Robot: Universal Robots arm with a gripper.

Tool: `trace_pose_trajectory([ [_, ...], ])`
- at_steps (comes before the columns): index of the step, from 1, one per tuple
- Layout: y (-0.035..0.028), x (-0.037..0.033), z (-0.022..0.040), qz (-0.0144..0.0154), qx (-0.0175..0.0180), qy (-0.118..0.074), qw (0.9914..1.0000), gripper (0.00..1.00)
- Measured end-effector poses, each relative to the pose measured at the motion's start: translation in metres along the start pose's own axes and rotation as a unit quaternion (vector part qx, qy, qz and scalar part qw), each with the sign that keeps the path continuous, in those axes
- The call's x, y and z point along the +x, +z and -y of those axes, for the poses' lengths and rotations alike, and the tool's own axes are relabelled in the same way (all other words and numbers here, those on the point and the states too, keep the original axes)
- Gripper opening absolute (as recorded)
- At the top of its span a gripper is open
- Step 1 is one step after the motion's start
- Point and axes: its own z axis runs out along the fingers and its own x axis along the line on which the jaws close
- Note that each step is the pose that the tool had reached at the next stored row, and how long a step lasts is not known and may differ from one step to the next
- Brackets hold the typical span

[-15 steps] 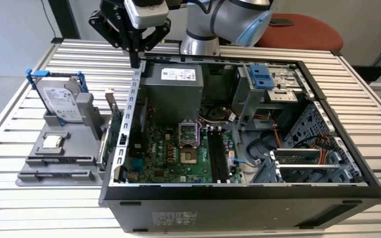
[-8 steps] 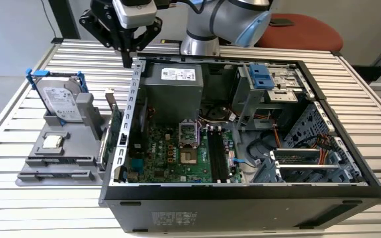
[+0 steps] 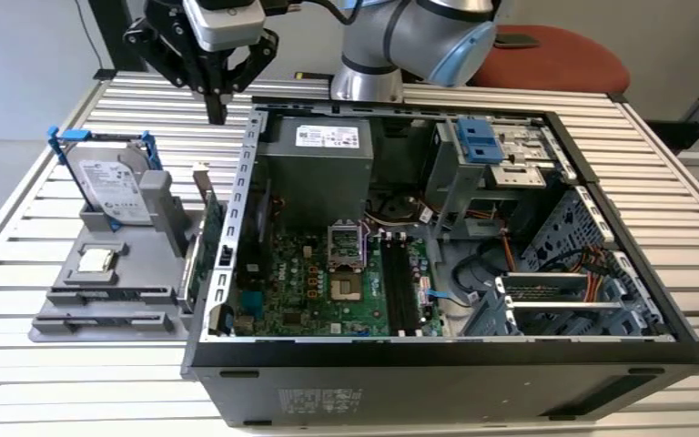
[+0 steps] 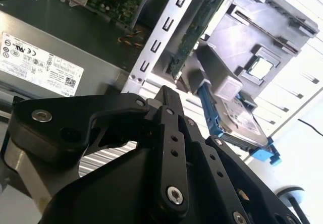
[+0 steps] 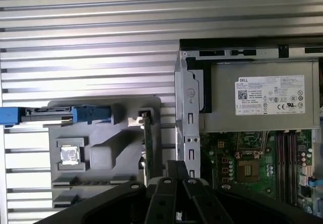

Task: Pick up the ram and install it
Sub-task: 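Reach for the ram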

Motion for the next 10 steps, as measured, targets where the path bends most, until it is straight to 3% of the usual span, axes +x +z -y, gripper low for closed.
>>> trace_pose_trajectory([
  [10,0.0006,0.0221,0.0011,-0.0005,0.0002,-0.011,0.99994,0.00],
])
